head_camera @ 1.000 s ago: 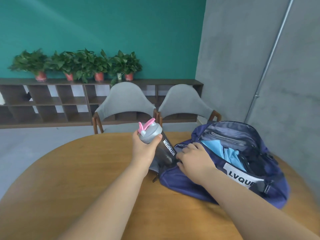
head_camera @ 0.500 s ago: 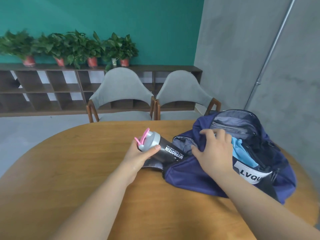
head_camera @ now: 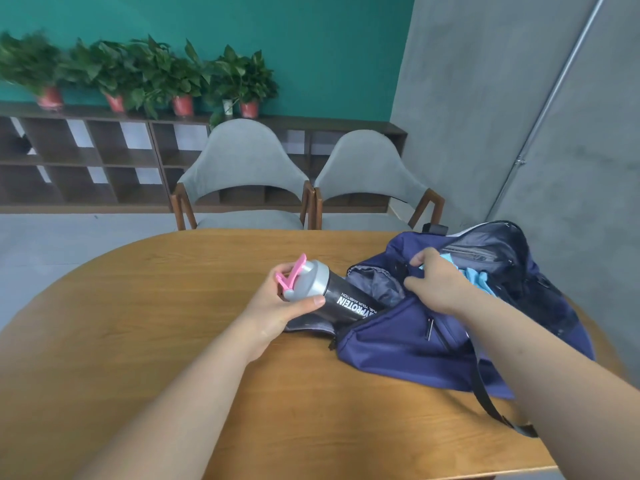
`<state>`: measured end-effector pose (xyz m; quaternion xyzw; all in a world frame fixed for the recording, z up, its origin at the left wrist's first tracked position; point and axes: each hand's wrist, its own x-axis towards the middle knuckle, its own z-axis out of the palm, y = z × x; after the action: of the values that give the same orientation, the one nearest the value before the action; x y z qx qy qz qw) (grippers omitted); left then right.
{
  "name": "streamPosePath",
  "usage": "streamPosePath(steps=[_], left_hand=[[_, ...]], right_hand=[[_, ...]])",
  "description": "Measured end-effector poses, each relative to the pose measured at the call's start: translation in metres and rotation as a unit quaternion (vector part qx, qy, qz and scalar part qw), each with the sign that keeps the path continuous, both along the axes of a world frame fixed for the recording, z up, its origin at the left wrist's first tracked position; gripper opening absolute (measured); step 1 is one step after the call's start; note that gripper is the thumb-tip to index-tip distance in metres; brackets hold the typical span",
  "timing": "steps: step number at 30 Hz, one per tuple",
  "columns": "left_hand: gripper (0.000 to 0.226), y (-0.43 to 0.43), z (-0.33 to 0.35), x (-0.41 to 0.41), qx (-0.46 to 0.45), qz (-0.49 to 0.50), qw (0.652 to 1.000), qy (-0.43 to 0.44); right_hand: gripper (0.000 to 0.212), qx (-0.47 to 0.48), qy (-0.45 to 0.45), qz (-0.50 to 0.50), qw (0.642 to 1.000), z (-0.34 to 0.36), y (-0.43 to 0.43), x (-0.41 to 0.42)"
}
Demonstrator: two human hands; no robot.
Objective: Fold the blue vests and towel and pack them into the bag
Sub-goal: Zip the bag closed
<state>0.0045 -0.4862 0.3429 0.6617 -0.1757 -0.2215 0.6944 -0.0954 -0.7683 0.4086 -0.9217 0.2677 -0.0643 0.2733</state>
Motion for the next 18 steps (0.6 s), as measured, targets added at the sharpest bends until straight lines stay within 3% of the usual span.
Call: streamPosePath(steps=[6,13,16,18], left_hand=[[0.078,-0.002,0.009,0.002,0.064,-0.053,0.996,-0.045],[0.09,-0.011,-0.001,-0.006,0.127,-0.017,0.976,-0.173],[0.088,-0.011,0.0,-0.002,0.2,-0.041,0.958,-0.203],[0.094,-0.013,0.007,0.002,0.231,-0.06,0.951,-0.197]], right_hand=[[0.03,0.113,-0.153,-0.01,0.982,0.009,-0.007,0.006],[0.041,0.235,-0.233,-0.038,0.943,0.011,-0.007,0.002],[0.041,0.201,-0.211,-0.047,0.955,0.007,-0.012,0.002],[0.049,0.118,-0.147,-0.04,0.981,0.008,-0.016,0.002]])
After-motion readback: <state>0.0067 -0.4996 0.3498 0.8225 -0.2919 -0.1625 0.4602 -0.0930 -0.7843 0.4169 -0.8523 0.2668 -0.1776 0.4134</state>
